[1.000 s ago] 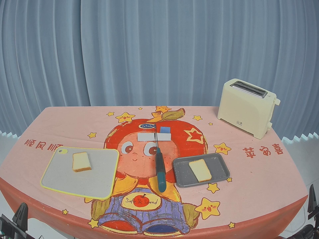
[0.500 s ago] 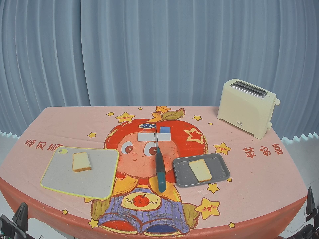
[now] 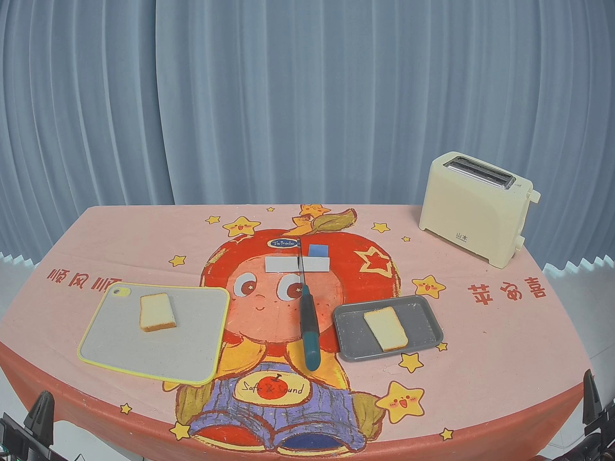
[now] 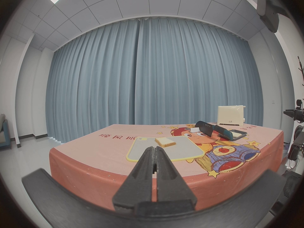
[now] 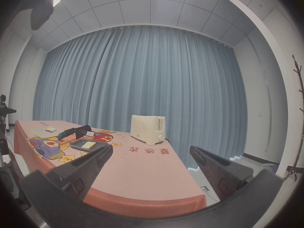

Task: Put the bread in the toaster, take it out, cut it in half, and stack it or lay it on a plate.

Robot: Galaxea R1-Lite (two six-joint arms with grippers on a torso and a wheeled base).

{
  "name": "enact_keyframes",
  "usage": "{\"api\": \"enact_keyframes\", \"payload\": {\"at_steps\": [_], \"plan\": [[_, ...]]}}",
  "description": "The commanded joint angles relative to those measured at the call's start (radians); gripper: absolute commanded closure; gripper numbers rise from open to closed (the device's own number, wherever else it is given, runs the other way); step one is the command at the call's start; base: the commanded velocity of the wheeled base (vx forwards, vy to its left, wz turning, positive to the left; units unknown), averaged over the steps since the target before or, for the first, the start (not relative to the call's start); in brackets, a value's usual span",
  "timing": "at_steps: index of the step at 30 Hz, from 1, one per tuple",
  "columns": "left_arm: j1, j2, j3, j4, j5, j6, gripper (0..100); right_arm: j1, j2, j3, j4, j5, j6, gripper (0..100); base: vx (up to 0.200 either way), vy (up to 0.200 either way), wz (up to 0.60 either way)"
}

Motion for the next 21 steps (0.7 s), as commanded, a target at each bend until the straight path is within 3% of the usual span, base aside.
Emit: {"api": "enact_keyframes", "payload": {"at_steps": [1,3,6,12,21], "plan": [[0.001,-0.010,0.018,0.000,0.000,0.000,100,0.000,-0.018,0.007,0.000,0.024,0.011,0,0.000,0.000,0.00],[0.001,-0.010,0.018,0.000,0.000,-0.001,100,0.000,-0.018,0.005,0.001,0.050,0.028,0,0.000,0.000,0.00],[0.001,-0.009,0.018,0.000,0.000,-0.001,100,0.000,-0.018,0.005,0.001,0.055,0.045,0,0.000,0.000,0.00],[0.001,-0.010,0.018,0.000,0.000,0.000,100,-0.001,-0.018,0.013,0.064,0.017,0.089,0,0.000,0.000,0.00],[0.001,-0.009,0.018,0.003,0.000,0.000,100,0.006,-0.018,0.018,0.046,0.030,0.089,0,0.000,0.000,0.00]]}}
